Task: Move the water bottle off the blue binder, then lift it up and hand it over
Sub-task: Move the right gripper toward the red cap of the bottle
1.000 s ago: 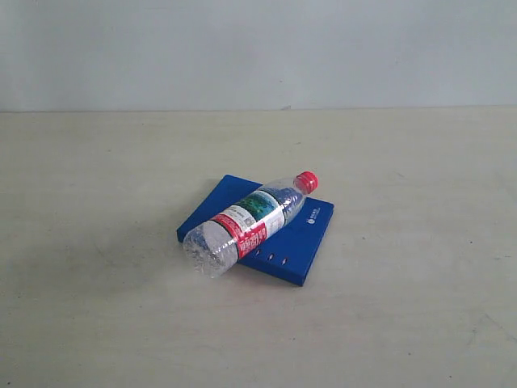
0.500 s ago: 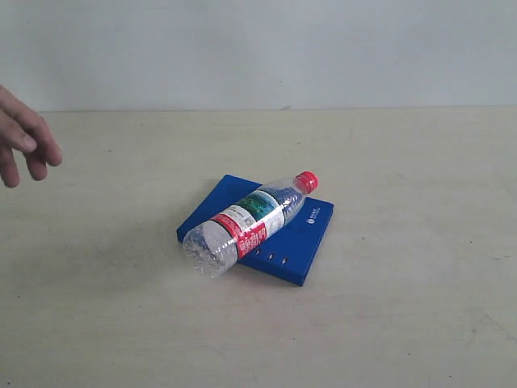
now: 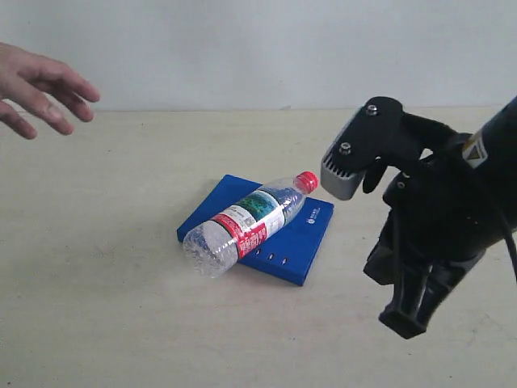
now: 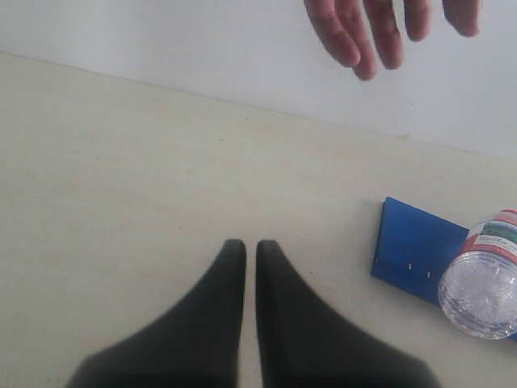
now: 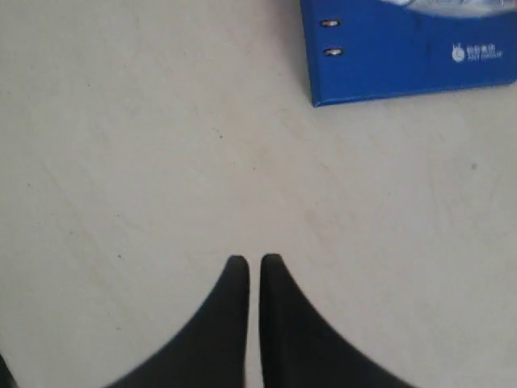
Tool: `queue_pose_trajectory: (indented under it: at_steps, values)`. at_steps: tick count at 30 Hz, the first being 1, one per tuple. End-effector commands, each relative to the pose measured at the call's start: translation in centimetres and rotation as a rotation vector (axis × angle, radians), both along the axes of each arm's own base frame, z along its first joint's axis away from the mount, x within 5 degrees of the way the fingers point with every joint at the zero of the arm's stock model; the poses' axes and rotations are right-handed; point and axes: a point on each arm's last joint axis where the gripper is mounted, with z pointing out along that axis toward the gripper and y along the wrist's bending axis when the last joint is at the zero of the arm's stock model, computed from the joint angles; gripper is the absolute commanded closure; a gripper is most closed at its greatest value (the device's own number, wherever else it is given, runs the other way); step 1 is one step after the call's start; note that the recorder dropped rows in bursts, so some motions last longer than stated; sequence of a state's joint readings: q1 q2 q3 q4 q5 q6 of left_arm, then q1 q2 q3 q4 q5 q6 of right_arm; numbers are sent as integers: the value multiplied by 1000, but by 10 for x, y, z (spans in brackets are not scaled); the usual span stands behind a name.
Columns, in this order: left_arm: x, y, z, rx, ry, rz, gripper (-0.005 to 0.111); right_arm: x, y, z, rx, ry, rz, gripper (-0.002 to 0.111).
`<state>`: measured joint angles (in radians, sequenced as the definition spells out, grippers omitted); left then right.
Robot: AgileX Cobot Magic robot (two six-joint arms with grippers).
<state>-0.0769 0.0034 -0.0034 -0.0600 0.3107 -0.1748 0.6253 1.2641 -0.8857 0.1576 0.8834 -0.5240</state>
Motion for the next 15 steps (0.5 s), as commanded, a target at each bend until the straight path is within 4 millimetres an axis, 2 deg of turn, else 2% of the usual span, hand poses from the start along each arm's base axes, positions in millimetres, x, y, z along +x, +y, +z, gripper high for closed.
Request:
queue_pose_trajectory:
  at_steps: [1,3,4,6,8,10,13,15]
  values:
    - [0,0,-1,-15,-3,-3,102,5,2,9,-46,-104,190,101]
    - [0,0,-1,-15,-3,-3,102,14,6,12,-20,-210,187,77]
    - [0,0,-1,-15,-3,-3,102,22,8,15,-19,-308,192,59]
    - [0,0,-1,-15,-3,-3,102,34,8,22,6,-442,173,40]
    - [0,0,-1,-15,-3,-3,102,47,-4,25,31,-488,95,39]
    - [0,0,-1,-15,-3,-3,102,59,-19,18,42,-424,-7,42]
    - [0,0,-1,-15,-3,-3,102,76,-26,7,169,-350,-103,42]
    - [0,0,-1,-15,-3,-3,102,91,-30,4,251,-368,-246,42]
